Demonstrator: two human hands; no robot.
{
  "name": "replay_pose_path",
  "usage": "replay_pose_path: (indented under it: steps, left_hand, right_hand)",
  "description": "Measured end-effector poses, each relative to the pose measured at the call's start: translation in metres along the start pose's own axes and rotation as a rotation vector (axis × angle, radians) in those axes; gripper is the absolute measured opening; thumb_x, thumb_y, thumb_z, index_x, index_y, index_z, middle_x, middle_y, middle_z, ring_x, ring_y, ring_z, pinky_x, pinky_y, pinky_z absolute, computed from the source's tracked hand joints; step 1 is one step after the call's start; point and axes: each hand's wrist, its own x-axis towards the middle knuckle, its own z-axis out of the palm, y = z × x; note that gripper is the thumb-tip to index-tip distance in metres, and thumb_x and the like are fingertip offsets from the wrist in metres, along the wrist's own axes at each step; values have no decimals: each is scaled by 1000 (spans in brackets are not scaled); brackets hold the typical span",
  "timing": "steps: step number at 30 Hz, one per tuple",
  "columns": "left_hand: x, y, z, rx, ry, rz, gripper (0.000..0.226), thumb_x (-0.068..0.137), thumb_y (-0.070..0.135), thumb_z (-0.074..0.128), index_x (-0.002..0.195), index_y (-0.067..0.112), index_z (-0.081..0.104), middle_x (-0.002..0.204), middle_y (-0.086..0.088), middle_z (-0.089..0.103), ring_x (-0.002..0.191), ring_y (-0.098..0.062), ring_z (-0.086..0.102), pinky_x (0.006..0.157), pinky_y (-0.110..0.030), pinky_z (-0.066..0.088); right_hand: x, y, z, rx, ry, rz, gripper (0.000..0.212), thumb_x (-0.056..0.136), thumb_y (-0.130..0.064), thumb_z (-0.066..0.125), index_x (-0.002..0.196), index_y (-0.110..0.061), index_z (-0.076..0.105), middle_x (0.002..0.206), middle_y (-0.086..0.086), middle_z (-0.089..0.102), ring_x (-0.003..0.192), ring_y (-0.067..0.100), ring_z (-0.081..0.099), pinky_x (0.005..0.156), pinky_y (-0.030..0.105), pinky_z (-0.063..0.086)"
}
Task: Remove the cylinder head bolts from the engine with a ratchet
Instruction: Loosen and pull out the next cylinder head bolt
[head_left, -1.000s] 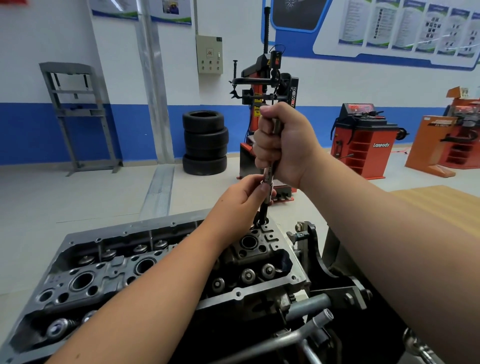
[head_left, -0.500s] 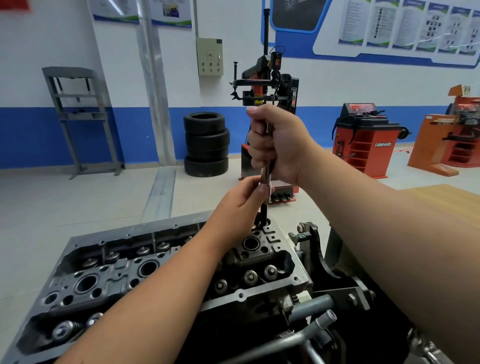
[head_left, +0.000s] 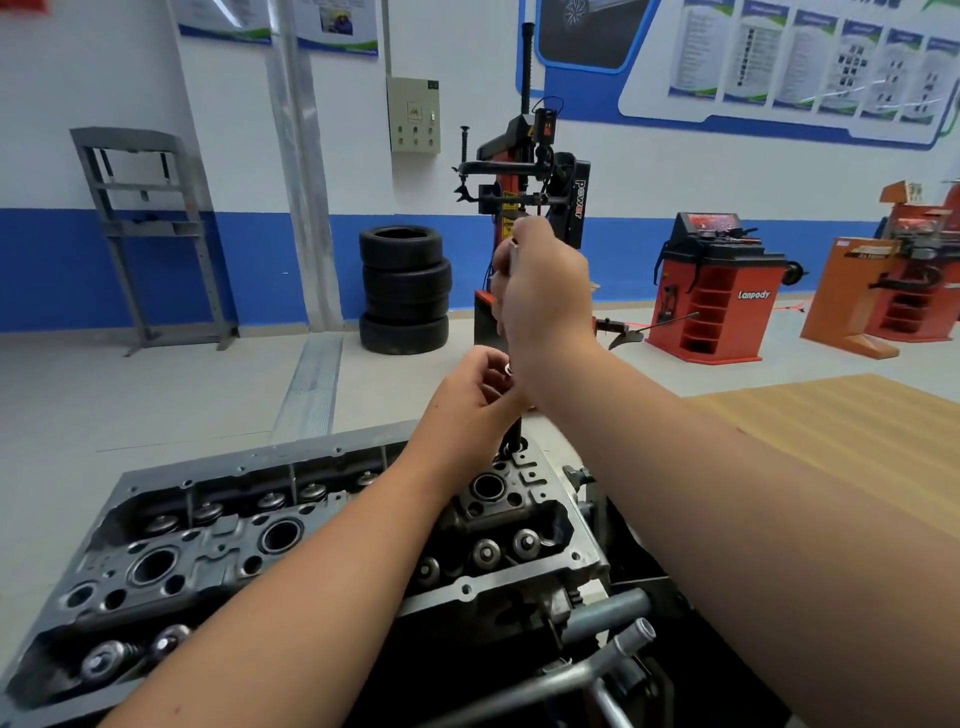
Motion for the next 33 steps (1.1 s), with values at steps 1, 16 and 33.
replay_pose_path:
  steps: [1,16,33]
  left_hand:
    - [-1,-2,-1,-6,-15,0,35,80,60,62,105,36,63,86,8,69,75,-1,63,70,-21,52]
    - [4,5,-4,82,94,13,17,90,24,74,101,15,63,85,-1,71,71,-10,58,68,-31,50]
    - [5,2,-4,67,74,23,13,92,29,73,98,24,62,71,21,66,59,3,55,55,-12,41]
  right_hand:
    - [4,-1,-4,38,-104,37,43,95,-30,46,53,-20,47,44,-6,35,42,12,29,49,29,25]
    - [-4,-3,0,-75,27,16,27,95,-27,50,72,-14,55,60,-1,50,61,17,44,60,34,37]
    - [2,-3,6,-98,54,-36,21,93,-22,50,73,-18,56,64,-3,50,61,14,44,62,35,39]
